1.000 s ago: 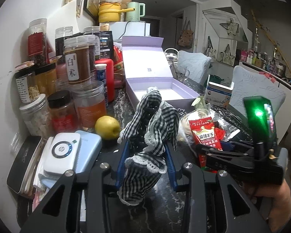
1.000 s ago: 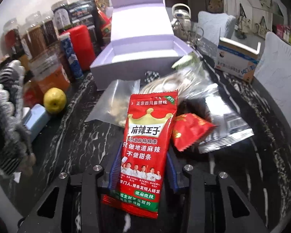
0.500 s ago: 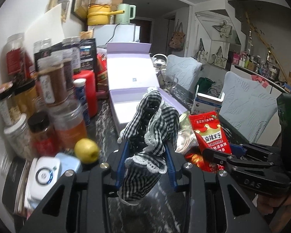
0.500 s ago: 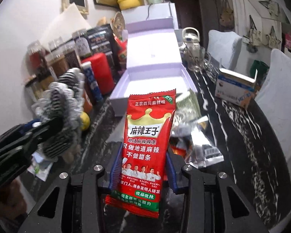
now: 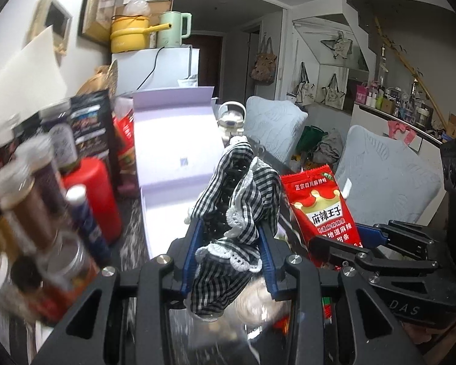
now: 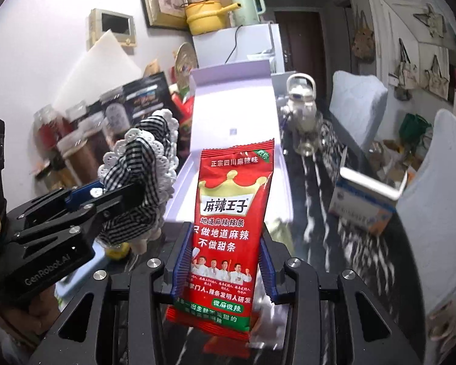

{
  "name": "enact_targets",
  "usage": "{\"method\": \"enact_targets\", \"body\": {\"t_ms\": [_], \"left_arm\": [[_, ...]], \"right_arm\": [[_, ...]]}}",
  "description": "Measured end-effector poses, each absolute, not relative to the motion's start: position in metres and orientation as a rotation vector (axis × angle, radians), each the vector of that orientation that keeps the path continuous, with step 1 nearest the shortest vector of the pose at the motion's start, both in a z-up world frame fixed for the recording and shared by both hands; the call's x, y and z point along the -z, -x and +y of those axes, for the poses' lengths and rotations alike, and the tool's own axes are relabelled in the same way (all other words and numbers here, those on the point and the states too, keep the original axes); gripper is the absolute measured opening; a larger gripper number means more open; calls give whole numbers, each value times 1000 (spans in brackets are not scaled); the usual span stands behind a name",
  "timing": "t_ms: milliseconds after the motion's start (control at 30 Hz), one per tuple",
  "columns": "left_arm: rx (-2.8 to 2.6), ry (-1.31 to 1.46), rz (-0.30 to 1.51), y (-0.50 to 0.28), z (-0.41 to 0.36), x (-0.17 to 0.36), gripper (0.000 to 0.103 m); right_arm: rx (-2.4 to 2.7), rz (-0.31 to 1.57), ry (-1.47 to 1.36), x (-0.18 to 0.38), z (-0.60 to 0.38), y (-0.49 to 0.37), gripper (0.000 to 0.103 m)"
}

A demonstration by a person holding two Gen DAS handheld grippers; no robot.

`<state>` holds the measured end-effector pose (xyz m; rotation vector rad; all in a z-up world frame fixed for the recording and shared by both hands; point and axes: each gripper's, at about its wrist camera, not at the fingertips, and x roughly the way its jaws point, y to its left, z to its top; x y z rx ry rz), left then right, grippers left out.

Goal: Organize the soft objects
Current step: 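Carry the cloth and packet into the lavender box and open both grippers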

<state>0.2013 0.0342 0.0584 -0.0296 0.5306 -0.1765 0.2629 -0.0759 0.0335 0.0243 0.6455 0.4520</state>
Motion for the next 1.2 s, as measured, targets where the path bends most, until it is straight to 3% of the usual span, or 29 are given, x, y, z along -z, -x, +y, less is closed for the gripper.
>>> {"method": "enact_targets", "body": {"t_ms": [467, 533, 600, 700, 1200], "left_arm": [[154, 33, 484, -300, 42, -81, 36], [139, 28, 478, -311, 43, -81, 36], [121, 26, 473, -323, 46, -80, 36], [94, 38, 491, -342, 52, -72, 36], [50, 15, 652, -382, 54, -28, 36]], "right_arm": [[-484, 576, -19, -70, -69, -357, 37], [-488, 569, -14, -73, -66, -370, 28], [-504, 557, -12, -75, -62, -384, 27], [-504, 586, 8, -65, -49, -411, 17], [-477, 691, -3, -27, -47, -452, 17]]}}
